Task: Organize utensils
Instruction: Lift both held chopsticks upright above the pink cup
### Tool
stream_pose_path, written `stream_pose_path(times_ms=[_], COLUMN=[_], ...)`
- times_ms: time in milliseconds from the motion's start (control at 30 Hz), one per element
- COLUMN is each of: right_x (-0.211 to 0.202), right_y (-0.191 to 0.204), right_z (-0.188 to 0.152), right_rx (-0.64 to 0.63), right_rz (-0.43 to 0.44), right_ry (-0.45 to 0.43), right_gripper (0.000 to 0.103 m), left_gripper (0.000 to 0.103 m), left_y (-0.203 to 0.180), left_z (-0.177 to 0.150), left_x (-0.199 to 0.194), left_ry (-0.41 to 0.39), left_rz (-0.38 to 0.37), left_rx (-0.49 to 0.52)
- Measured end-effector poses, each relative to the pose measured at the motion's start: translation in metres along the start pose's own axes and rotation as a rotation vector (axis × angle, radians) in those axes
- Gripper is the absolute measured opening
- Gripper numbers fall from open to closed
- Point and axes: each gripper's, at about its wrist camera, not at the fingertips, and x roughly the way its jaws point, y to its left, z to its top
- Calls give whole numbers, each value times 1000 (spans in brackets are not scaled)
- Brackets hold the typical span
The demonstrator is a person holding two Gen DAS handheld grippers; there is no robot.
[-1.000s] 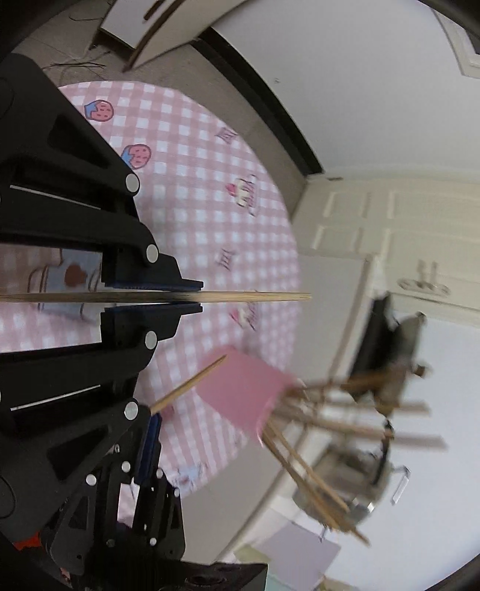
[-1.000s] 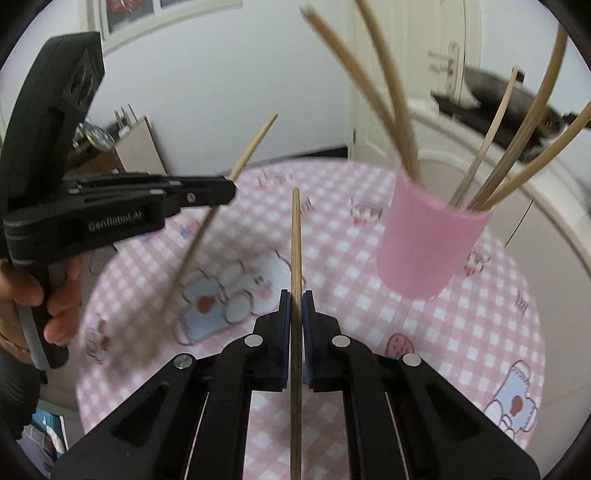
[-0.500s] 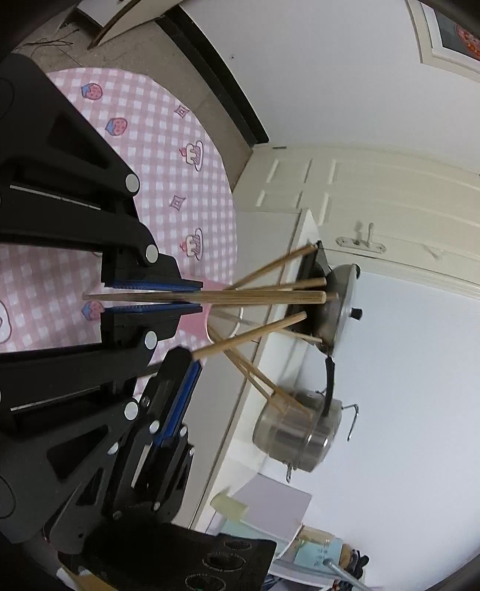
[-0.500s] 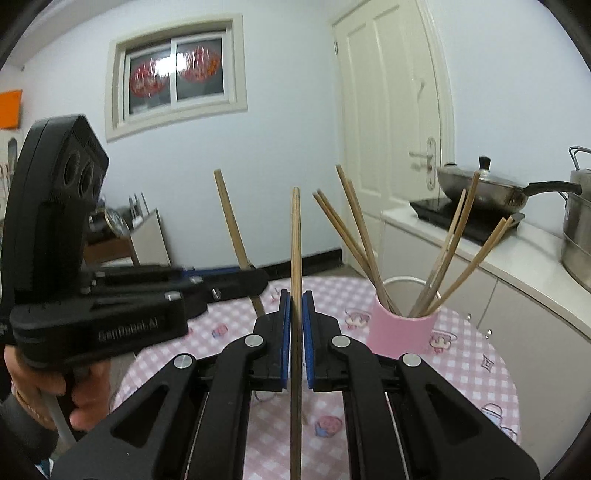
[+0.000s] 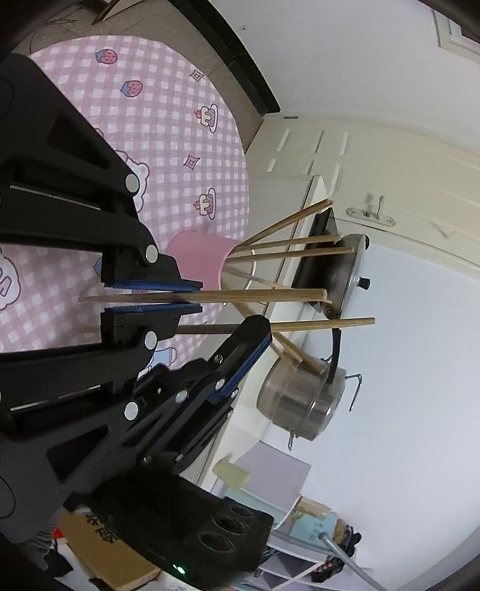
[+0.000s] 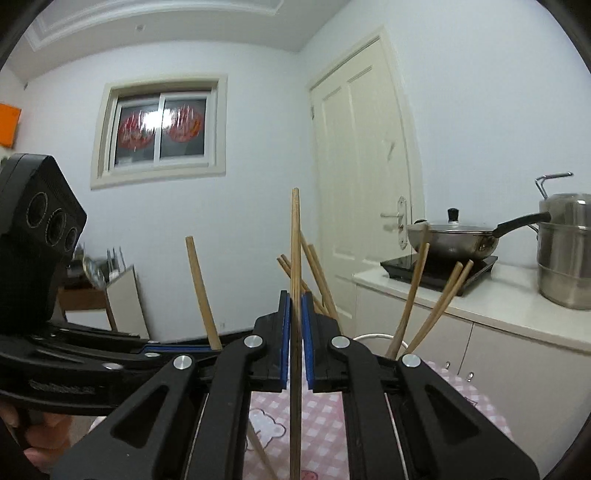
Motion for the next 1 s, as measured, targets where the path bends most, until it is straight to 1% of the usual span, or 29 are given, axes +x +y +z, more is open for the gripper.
stream_pose_path(times_ms=[33,67,200,300,367,533,633,700,800,867,1000], right_x=[0,0,-2,-5,-9,-20,-27,-29,-29,-31,-31], right_y=[-1,-4,-14,-17,-17,-20,-21,-22,-26,-30,-45], right_z=[-4,-10,-26,-35,-37,-40,-41,-38,-24,-10,16], right_rx=[-1,6,48,49,46,54,54,51,45,41,47], right_rz=[-7,-11,-17,-8,-8,1,3,-1,-9,-21,-56], right_ry=[-14,-23,-10,8,13,26,25,17,-22,-62,-142], right_gripper=[5,5,5,5,5,5,5,5,5,5,5], left_gripper=[6,6,6,6,6,6,6,6,6,6,6], left_y=[-4,-5,-1,-4,-7,-5,-5,-6,-8,-10,-15], left_z=[-2,-3,-4,-4,-4,-3,-2,-1,6,15,38], left_x=[1,2,5,6,6,6,5,6,5,2,-6], left_ry=[-10,-12,-8,-8,-8,1,4,4,-6,-28,-109], left_rz=[43,65,66,80,94,103,94,96,91,88,61], left_rx=[30,43,29,47,61,57,48,51,57,58,53])
